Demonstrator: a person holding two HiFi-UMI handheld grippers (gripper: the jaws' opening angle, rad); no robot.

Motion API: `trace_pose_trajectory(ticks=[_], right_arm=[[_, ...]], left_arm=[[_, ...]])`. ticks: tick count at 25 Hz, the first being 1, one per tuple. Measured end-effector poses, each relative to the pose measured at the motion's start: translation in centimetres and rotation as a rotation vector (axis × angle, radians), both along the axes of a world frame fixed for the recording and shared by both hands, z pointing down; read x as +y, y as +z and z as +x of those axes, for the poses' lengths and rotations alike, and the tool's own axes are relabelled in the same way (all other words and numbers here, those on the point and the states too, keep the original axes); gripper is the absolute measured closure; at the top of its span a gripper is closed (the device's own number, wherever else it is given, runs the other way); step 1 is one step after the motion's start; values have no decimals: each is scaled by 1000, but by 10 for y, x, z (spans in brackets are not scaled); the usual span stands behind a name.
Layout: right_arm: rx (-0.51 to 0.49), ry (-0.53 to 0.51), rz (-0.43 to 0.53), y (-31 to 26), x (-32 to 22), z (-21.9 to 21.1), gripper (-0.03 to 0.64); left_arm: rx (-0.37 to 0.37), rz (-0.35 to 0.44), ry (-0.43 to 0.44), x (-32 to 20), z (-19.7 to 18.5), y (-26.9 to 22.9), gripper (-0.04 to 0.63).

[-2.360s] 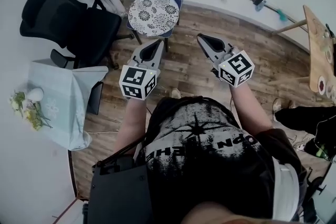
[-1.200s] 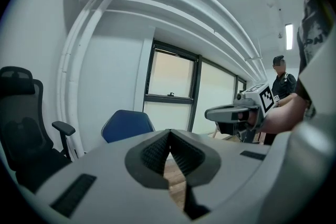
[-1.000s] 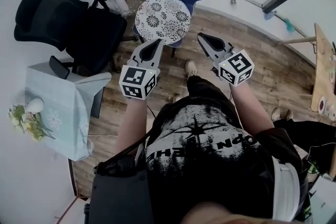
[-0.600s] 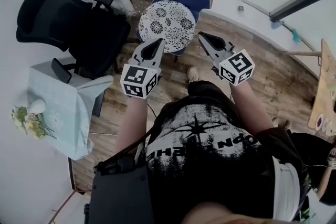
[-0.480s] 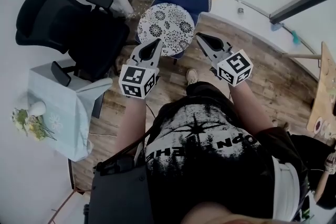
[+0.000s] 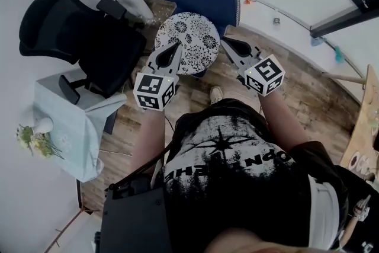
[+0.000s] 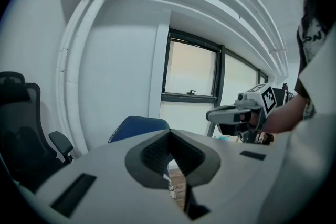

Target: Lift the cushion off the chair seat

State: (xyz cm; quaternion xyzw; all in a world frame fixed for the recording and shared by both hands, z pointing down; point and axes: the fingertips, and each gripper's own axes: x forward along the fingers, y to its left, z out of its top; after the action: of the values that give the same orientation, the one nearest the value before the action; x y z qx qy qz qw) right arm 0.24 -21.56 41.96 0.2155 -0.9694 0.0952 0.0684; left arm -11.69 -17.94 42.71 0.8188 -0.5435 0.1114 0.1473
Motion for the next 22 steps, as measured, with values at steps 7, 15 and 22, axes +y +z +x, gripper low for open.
trace_pose_trajectory(ticks=[7,15,22], right_arm=[[3,-33,-12,9,-29,5,600],[10,-22,-24,15,-42,2,600],[24,28,-41,23,-46,-9,600]], left_arm=[[-16,-7,-27,-28,5,5,583],[3,-26,-16,-39,4,13,583],[20,-43,37,-46,-5,20,583]])
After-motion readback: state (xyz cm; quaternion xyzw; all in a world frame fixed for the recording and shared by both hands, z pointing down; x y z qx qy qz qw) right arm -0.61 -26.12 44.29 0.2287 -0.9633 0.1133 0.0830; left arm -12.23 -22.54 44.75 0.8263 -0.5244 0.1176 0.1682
